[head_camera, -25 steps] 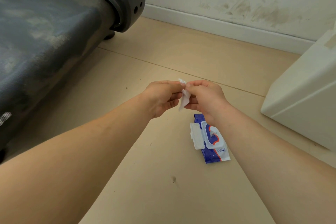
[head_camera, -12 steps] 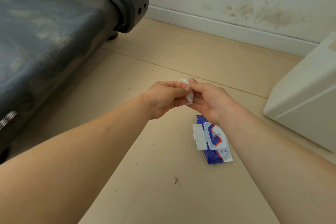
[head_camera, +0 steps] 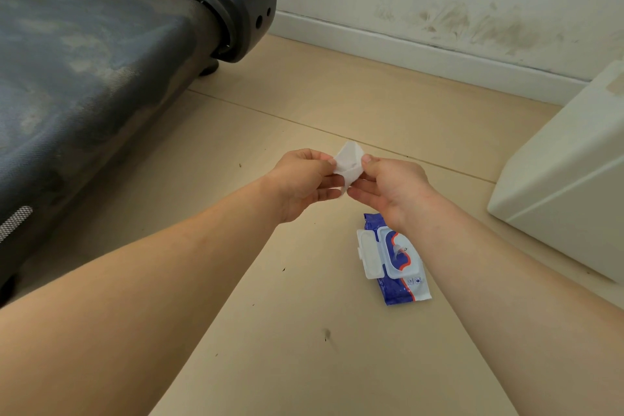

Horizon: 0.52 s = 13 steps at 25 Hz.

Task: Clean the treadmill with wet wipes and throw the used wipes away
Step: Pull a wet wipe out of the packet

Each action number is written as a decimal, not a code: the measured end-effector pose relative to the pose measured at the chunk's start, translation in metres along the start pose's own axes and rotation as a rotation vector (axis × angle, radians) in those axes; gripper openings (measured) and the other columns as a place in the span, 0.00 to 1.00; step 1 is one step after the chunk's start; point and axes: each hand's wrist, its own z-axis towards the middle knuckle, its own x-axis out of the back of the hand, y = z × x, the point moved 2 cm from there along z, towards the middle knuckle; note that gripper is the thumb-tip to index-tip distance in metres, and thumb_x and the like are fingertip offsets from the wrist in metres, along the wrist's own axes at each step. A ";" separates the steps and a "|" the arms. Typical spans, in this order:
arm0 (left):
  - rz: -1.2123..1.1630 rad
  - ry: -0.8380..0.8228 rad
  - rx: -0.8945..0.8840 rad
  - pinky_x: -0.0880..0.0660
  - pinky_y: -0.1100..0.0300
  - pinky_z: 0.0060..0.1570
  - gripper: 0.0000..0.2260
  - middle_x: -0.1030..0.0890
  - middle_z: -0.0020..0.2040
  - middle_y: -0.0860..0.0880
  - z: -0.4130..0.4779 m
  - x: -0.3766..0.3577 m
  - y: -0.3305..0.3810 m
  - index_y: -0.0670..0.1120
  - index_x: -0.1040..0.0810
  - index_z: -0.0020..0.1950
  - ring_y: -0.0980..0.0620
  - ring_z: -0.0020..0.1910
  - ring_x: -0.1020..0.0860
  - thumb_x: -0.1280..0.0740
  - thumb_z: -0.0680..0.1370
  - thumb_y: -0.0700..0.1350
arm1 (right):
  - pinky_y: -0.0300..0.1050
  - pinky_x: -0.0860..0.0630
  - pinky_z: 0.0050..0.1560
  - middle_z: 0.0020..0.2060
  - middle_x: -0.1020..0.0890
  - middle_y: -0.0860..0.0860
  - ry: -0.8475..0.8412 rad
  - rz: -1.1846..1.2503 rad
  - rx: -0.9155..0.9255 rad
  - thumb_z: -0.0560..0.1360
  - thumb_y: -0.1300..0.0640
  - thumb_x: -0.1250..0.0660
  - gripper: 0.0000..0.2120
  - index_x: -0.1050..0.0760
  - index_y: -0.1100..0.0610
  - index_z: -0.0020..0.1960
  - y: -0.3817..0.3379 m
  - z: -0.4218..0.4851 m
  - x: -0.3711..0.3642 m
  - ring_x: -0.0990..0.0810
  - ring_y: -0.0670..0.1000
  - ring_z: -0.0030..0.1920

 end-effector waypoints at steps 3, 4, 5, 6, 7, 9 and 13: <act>-0.069 0.117 0.014 0.17 0.49 0.51 0.05 0.18 0.51 0.40 0.005 0.007 -0.003 0.40 0.27 0.55 0.45 0.44 0.16 0.37 0.81 0.32 | 0.52 0.15 0.46 0.47 0.14 0.60 0.045 0.098 -0.028 0.81 0.68 0.42 0.09 0.23 0.63 0.50 0.002 0.003 0.009 0.12 0.57 0.43; -0.118 0.153 0.028 0.17 0.50 0.50 0.08 0.19 0.52 0.40 0.006 0.009 -0.004 0.41 0.26 0.56 0.44 0.44 0.16 0.37 0.80 0.31 | 0.52 0.15 0.45 0.47 0.15 0.61 0.068 0.124 -0.037 0.80 0.69 0.45 0.11 0.23 0.63 0.50 0.003 0.005 0.013 0.12 0.57 0.43; -0.160 0.178 0.041 0.17 0.52 0.48 0.10 0.19 0.52 0.41 0.007 0.011 -0.004 0.41 0.25 0.57 0.44 0.44 0.17 0.37 0.78 0.31 | 0.52 0.15 0.44 0.48 0.15 0.61 0.091 0.135 -0.040 0.79 0.69 0.46 0.12 0.23 0.63 0.50 0.003 0.006 0.016 0.12 0.57 0.43; -0.183 0.185 0.055 0.17 0.53 0.46 0.11 0.19 0.52 0.41 0.007 0.012 -0.003 0.40 0.23 0.57 0.44 0.43 0.17 0.36 0.77 0.31 | 0.52 0.15 0.44 0.48 0.15 0.61 0.106 0.150 -0.042 0.78 0.70 0.46 0.13 0.23 0.63 0.52 0.003 0.008 0.019 0.12 0.57 0.43; -0.192 0.187 0.072 0.17 0.55 0.44 0.13 0.19 0.53 0.41 0.007 0.013 -0.002 0.39 0.21 0.58 0.45 0.44 0.17 0.36 0.75 0.31 | 0.52 0.15 0.43 0.48 0.15 0.61 0.110 0.182 -0.045 0.77 0.71 0.46 0.14 0.23 0.64 0.53 0.003 0.009 0.021 0.12 0.58 0.44; -0.243 0.190 0.111 0.17 0.55 0.42 0.17 0.18 0.58 0.40 0.007 0.015 -0.002 0.38 0.20 0.60 0.45 0.47 0.17 0.38 0.73 0.31 | 0.52 0.15 0.41 0.50 0.15 0.62 0.118 0.264 -0.058 0.75 0.72 0.46 0.16 0.23 0.65 0.55 0.001 0.011 0.025 0.13 0.59 0.45; -0.434 0.125 0.194 0.17 0.48 0.46 0.19 0.18 0.60 0.41 0.006 0.017 -0.004 0.38 0.24 0.65 0.41 0.55 0.16 0.41 0.74 0.34 | 0.53 0.17 0.38 0.55 0.18 0.61 0.061 0.341 -0.103 0.76 0.72 0.44 0.12 0.24 0.66 0.54 0.000 0.009 0.029 0.15 0.60 0.49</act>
